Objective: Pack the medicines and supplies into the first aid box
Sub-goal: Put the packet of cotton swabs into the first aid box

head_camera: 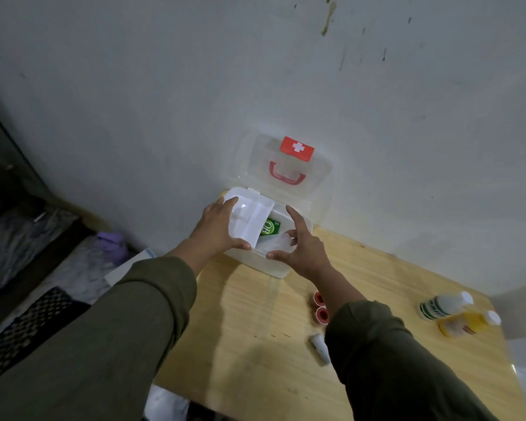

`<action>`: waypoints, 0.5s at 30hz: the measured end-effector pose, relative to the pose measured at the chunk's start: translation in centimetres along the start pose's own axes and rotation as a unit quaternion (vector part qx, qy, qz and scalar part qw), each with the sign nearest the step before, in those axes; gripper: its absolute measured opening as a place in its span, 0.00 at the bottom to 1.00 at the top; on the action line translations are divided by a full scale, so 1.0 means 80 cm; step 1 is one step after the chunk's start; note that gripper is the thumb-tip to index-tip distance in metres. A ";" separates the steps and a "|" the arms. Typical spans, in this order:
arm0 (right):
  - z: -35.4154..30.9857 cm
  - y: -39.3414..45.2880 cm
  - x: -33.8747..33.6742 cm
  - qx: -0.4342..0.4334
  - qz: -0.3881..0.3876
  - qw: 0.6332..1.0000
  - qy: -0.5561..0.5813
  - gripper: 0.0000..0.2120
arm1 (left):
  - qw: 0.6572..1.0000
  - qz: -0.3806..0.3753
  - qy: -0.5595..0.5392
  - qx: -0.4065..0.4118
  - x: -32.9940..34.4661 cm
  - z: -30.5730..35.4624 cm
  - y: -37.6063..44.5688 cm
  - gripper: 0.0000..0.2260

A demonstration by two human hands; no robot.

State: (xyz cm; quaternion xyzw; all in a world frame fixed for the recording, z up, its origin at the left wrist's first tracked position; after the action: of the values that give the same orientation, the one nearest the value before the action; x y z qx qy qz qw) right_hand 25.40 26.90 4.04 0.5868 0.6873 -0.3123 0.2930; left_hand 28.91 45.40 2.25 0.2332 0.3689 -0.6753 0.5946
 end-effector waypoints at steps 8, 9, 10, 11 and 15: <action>0.006 0.008 0.014 -0.006 -0.015 1.000 -0.022 0.40 | 1.000 0.002 -0.006 0.001 -0.004 0.005 -0.005 0.50; 0.007 0.008 0.016 -0.003 -0.019 0.999 -0.037 0.37 | 1.000 0.003 -0.006 0.000 -0.004 0.005 -0.006 0.50; 0.007 0.008 0.017 0.001 -0.026 0.998 -0.054 0.35 | 1.000 0.003 -0.007 -0.001 -0.004 0.005 -0.007 0.50; 0.007 0.007 0.019 0.005 -0.032 0.997 -0.069 0.34 | 1.000 0.003 -0.008 -0.001 -0.004 0.006 -0.007 0.50; 0.002 0.011 0.024 0.017 -0.022 0.997 -0.077 0.31 | 1.000 0.002 -0.002 0.000 -0.005 0.008 -0.007 0.49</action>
State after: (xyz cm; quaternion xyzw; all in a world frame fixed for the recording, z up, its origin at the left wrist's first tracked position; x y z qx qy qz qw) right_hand 26.03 28.09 2.42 0.5507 0.6703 -0.3741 0.3280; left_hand 28.49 45.15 3.08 0.2326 0.3674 -0.6741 0.5971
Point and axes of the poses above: each hand's wrist, its own y-axis towards the middle knuckle, its own x-axis out of the palm, z = x × y, the point moved 7 cm from there along y, towards the middle knuckle, and after that the axes turned 7 degrees about -x, right-handed, at the moved point
